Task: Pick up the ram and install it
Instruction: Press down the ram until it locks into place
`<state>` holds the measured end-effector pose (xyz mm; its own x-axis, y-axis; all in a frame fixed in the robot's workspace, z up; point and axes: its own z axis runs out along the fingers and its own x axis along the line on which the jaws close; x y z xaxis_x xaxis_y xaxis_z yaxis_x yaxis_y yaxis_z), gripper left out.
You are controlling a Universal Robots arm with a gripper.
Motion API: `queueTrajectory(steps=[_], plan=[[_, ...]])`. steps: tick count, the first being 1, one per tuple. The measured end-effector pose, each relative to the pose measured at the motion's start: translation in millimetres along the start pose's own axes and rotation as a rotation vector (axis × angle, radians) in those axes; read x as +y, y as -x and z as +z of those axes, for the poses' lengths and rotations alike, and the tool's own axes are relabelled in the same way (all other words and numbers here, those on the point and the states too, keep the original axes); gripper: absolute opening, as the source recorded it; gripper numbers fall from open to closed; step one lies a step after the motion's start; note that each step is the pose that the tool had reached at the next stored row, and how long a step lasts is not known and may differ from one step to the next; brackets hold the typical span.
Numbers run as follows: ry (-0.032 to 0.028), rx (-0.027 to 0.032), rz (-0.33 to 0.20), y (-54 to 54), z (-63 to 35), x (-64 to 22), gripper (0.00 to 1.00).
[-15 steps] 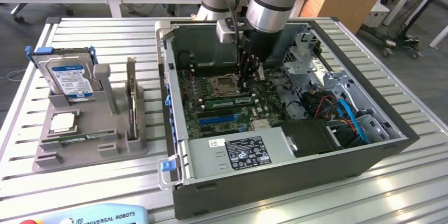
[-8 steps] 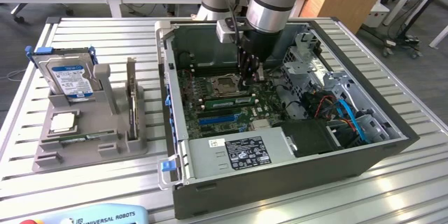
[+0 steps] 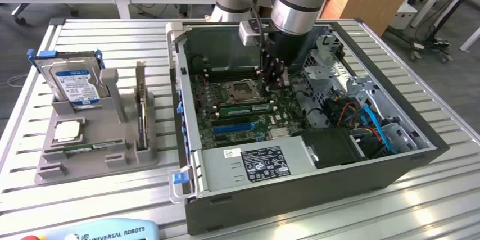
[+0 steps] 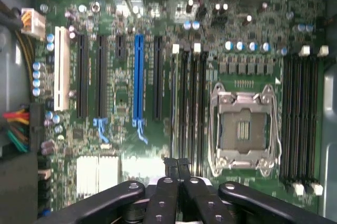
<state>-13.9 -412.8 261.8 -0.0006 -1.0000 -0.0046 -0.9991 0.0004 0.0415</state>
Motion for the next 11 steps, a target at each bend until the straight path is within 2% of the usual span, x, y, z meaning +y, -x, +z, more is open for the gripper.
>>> queueTrajectory(steps=[7,11], plan=[[-0.0001,-0.0001,0.000,0.1,-0.8,-19.5,0.10],[0.0000,0.0000,0.000,0.1,-0.8,-20.4,0.10]])
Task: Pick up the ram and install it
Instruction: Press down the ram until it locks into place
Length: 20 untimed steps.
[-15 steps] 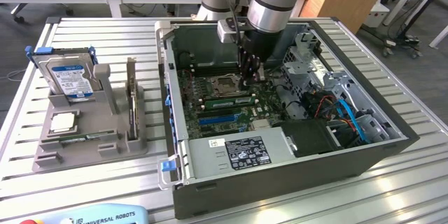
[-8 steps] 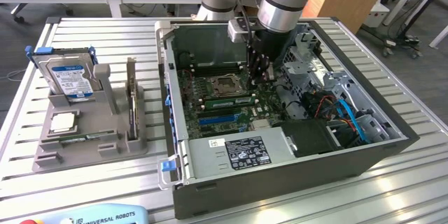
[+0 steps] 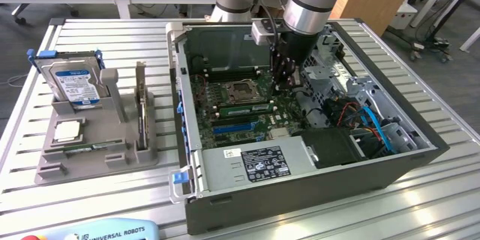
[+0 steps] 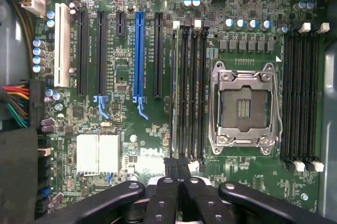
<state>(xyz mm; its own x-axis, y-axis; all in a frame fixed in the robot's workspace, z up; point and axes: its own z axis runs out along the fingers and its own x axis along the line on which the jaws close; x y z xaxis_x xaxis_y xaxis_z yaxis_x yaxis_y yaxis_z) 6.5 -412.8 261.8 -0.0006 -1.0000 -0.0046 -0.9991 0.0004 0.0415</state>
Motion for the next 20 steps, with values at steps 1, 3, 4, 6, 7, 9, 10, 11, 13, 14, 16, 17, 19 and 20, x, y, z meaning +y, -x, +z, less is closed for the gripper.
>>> queueTrajectory(steps=[1,3,4,6,7,9,10,11,13,14,16,17,19,20], plan=[[0.0000,0.0000,0.000,0.0,0.0,0.0,0.10],[0.0000,-0.0002,0.000,0.0,0.9,0.0,0.10],[0.0000,0.0000,0.000,0.0,1.8,-0.1,0.10],[0.0000,-0.0002,0.000,0.0,3.8,-0.2,0.10],[0.0000,-0.0002,0.000,0.0,4.8,-0.2,0.10],[0.0000,-0.0003,0.000,0.0,6.7,-0.3,0.10],[0.0000,-0.0009,0.000,0.0,11.9,-0.5,0.10],[0.0000,-0.0010,0.000,-0.1,14.9,-0.6,0.10],[0.0000,-0.0018,0.000,-0.1,16.0,-0.7,0.10],[0.0000,-0.0019,0.000,-0.1,16.0,-0.7,0.10],[0.0004,-0.0020,0.000,-0.1,16.0,-2.6,0.10],[0.0007,-0.0021,0.000,0.0,16.0,-4.2,0.10],[0.0010,-0.0021,0.000,0.0,16.0,-6.4,0.10],[0.0011,-0.0020,0.000,0.0,16.0,-6.8,0.10]])
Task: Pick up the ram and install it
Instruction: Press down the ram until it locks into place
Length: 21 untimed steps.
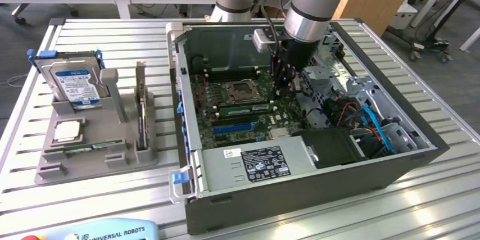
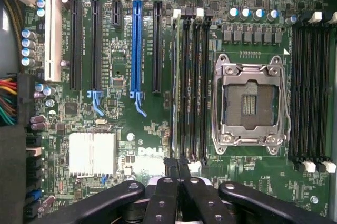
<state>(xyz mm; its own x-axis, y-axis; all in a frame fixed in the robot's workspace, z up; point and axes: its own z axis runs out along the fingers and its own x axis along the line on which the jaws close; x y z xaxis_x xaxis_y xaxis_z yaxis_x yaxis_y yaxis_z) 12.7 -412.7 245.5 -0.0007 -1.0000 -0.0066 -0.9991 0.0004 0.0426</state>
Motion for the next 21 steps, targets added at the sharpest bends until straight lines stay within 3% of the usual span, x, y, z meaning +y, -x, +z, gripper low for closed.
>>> queueTrajectory(steps=[13,21], plan=[[0.0000,0.0001,0.000,-0.1,5.7,-1.3,0.10],[-0.0001,0.0000,0.000,1.5,6.6,4.5,0.10]])
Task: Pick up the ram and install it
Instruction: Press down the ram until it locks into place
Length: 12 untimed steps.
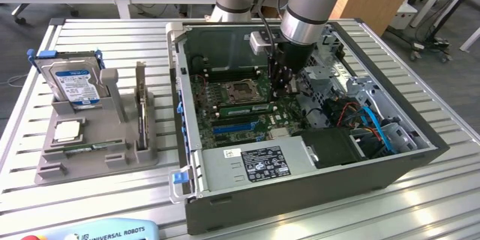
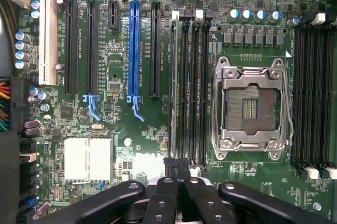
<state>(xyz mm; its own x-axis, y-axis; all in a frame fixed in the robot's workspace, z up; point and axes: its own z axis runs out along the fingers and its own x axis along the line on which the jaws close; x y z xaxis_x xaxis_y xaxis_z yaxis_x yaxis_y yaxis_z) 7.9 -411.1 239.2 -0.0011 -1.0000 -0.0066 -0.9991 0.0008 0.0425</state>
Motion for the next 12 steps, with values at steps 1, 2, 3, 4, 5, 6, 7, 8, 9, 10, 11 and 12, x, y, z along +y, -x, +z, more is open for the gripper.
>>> queueTrajectory(steps=[1,2,3,4,5,6,7,8,9,10,11,12], plan=[[0.0000,0.0002,0.000,0.0,0.1,0.1,0.10],[-0.0001,-0.0001,0.001,0.1,0.6,0.2,0.10],[-0.0001,-0.0002,0.001,0.1,1.2,0.2,0.10],[-0.0001,-0.0001,0.001,0.0,1.7,0.2,0.10],[0.0000,-0.0001,0.001,0.0,2.0,0.2,0.10],[0.0000,-0.0002,0.001,0.0,2.0,0.2,0.10],[0.0000,-0.0002,0.001,0.0,2.0,0.2,0.10],[0.0000,-0.0003,0.001,0.0,2.0,0.2,0.10],[0.0000,-0.0004,0.001,0.0,2.1,0.2,0.10],[-0.0001,-0.0008,0.001,0.0,2.5,0.2,0.10],[-0.0001,-0.0009,0.001,0.1,3.2,0.1,0.10],[-0.0001,-0.0006,0.001,0.0,4.0,0.1,0.10]])
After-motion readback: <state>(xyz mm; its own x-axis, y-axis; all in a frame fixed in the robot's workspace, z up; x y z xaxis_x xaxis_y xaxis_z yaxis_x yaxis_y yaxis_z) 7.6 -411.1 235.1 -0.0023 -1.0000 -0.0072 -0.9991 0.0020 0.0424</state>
